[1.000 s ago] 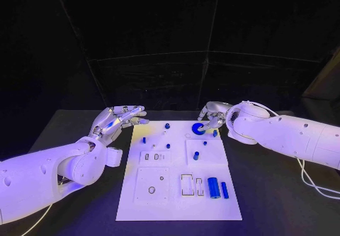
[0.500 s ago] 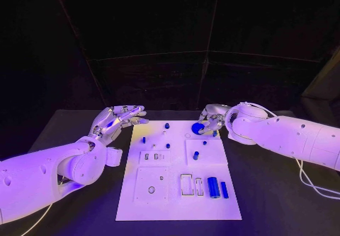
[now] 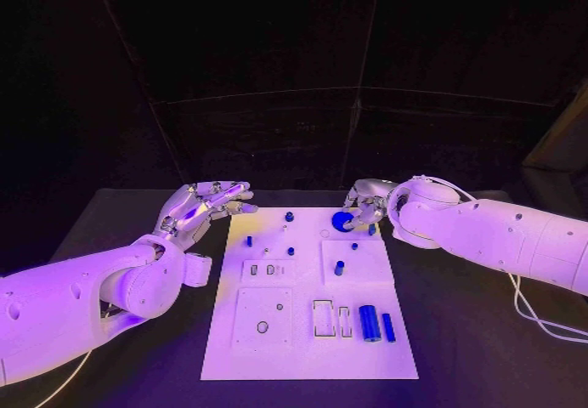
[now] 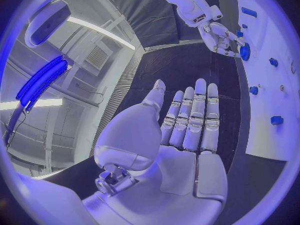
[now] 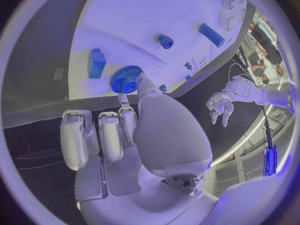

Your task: Assemble the parts on the task board

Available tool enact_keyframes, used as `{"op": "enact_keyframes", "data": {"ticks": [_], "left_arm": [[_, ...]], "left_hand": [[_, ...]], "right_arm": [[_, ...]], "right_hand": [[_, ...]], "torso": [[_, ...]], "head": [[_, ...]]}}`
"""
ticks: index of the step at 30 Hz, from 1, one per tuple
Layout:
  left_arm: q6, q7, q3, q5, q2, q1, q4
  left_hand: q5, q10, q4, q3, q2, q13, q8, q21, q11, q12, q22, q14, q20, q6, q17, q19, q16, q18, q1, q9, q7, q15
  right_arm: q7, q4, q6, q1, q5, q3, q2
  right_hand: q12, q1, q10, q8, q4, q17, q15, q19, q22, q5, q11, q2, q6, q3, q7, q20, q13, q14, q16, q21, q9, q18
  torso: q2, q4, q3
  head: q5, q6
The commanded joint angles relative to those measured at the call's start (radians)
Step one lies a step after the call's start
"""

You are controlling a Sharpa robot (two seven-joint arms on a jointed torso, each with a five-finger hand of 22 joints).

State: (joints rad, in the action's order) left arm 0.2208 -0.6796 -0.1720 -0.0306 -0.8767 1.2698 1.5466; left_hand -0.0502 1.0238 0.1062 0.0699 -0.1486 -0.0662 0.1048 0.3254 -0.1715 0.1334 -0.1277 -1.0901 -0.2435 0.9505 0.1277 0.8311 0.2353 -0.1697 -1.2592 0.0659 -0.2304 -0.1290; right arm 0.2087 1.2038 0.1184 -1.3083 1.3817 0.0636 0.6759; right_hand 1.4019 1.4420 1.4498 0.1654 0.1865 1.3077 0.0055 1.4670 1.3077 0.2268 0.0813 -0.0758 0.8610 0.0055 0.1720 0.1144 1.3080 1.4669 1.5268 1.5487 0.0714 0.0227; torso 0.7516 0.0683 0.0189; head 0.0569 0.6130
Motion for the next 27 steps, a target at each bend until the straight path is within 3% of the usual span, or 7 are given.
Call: {"op": "enact_keyframes", "data": {"ticks": [1, 12, 18, 27], "left_arm": [[-0.014, -0.012, 0.001, 0.004, 0.001, 0.001, 0.0], [-0.019, -0.01, 0.001, 0.004, 0.002, 0.001, -0.001], [-0.02, -0.009, 0.001, 0.004, 0.002, 0.001, -0.001], [-0.021, -0.008, 0.001, 0.004, 0.002, 0.0, -0.002]], "left_hand": [[-0.004, 0.0, 0.005, 0.001, -0.01, 0.001, -0.003, -0.006, -0.005, -0.004, 0.002, -0.007, -0.001, 0.006, 0.001, 0.007, -0.005, -0.015, 0.0, 0.0, -0.004, 0.001], [-0.004, 0.001, 0.007, 0.0, -0.012, 0.0, -0.004, -0.007, -0.005, -0.005, 0.003, -0.008, 0.0, 0.007, 0.002, 0.008, -0.008, -0.015, 0.0, 0.0, -0.003, 0.002], [-0.004, 0.001, 0.007, 0.0, -0.012, 0.0, -0.004, -0.007, -0.005, -0.005, 0.003, -0.008, 0.0, 0.007, 0.002, 0.008, -0.008, -0.015, 0.0, 0.0, -0.003, 0.002], [-0.004, 0.001, 0.007, 0.0, -0.012, 0.0, -0.004, -0.007, -0.005, -0.005, 0.003, -0.008, 0.0, 0.007, 0.002, 0.008, -0.008, -0.015, 0.0, 0.0, -0.003, 0.002]], "right_arm": [[0.002, -0.002, -0.005, -0.001, 0.006, -0.001, -0.003], [0.017, -0.002, -0.022, 0.008, 0.064, -0.001, -0.013], [0.028, 0.0, -0.026, 0.016, 0.117, -0.001, -0.012], [0.023, 0.006, -0.005, 0.02, 0.136, -0.001, -0.011]], "right_hand": [[0.007, 0.002, 0.007, 0.007, -0.005, 0.139, 0.004, 0.064, 0.208, 0.002, 0.001, 0.012, 0.0, 0.002, -0.002, 0.006, 0.083, 0.078, 0.004, 0.004, 0.001, -0.01], [0.03, 0.01, 0.023, 0.027, -0.031, 0.142, 0.001, 0.067, 0.212, -0.012, -0.004, 0.028, 0.031, 0.019, -0.007, 0.004, 0.109, 0.078, 0.005, 0.005, 0.004, -0.011], [0.035, 0.024, 0.027, 0.037, -0.058, 0.144, -0.003, 0.07, 0.217, -0.041, -0.008, 0.042, 0.052, 0.046, -0.011, 0.0, 0.116, 0.079, 0.005, 0.006, 0.003, -0.012], [0.041, 0.042, 0.031, 0.042, -0.089, 0.146, -0.007, 0.072, 0.219, -0.04, -0.012, 0.057, 0.071, 0.088, -0.015, -0.003, 0.124, 0.079, 0.005, 0.007, 0.0, -0.012]], "torso": [[0.0, -0.0003, -0.0001], [0.0, -0.0002, -0.0001], [0.0, -0.0009, -0.0003], [0.0, -0.0003, -0.0005]], "head": [[0.001, 0.001], [0.0, 0.007], [0.0, 0.01], [0.002, 0.01]]}}
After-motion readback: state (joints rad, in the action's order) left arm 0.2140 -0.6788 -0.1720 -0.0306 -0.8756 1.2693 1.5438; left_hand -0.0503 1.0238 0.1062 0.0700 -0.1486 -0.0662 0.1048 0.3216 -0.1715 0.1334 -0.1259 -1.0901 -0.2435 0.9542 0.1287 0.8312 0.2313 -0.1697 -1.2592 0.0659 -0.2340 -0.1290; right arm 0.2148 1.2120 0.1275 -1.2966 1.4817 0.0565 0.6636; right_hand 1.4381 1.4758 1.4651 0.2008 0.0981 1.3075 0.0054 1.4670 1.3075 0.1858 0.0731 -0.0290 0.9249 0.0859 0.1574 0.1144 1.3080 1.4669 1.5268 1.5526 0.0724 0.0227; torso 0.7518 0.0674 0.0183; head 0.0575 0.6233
